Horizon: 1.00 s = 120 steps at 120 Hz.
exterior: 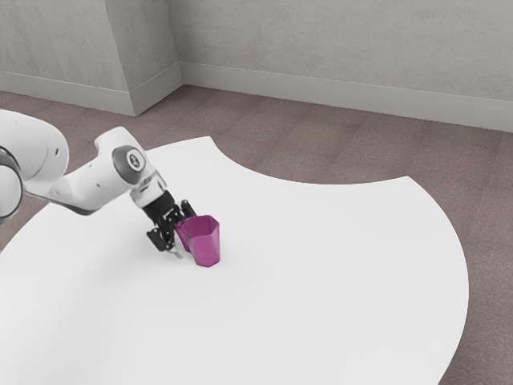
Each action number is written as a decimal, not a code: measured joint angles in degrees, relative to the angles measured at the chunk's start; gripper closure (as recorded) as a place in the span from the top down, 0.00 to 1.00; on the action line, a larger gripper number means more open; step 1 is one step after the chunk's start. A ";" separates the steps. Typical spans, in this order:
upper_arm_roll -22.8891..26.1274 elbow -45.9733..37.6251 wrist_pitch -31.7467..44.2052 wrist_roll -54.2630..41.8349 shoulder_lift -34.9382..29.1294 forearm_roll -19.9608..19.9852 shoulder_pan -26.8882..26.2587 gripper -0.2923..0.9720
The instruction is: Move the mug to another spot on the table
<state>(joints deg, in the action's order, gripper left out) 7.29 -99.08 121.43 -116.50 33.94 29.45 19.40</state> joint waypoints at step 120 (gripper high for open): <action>7.11 7.41 -23.09 33.12 -30.53 -27.77 -3.38 0.77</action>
<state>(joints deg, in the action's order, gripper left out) 14.41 -91.66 98.34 -83.37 3.42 1.68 16.02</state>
